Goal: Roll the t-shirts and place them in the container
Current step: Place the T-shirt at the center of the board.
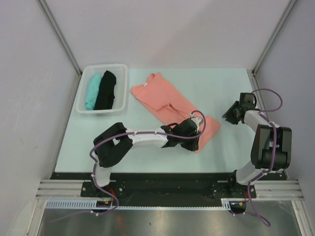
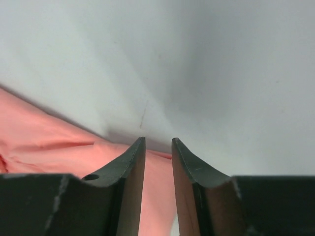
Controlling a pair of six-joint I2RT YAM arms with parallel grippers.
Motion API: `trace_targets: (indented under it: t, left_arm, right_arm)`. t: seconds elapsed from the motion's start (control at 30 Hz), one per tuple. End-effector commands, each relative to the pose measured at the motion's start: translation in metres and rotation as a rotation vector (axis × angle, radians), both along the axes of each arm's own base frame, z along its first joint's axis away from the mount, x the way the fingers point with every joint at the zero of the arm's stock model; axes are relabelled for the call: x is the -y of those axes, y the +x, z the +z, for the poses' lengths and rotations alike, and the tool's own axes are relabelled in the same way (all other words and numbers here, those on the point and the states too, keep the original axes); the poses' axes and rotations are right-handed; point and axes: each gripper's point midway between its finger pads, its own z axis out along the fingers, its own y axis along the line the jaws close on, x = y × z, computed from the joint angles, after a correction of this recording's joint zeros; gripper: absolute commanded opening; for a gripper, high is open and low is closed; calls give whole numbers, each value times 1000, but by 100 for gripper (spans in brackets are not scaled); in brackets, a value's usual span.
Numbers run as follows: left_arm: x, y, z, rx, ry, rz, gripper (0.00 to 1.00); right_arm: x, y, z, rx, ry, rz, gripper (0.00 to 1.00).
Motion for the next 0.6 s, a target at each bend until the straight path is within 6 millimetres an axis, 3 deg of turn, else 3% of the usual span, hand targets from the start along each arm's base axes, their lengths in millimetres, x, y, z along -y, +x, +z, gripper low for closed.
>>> trace_targets:
  t: [0.0,0.17,0.2,0.23,0.57]
  left_arm:
    - [3,-15,38,71,-14,-48,37]
    - [9,-26,23,93,42,-86,39]
    - [12,-32,16,90,57,-104,39]
    - [14,-24,18,138,76,-85,39]
    - [20,-12,7,249,193,-99,40]
  right_arm:
    - [7,-8,26,59,-24,3,36]
    - [-7,-18,30,115,29,47,37]
    - [-10,-24,24,104,37,53,37]
    - [-11,-25,23,108,42,57,37]
    - [-18,-40,-1,88,64,74,35]
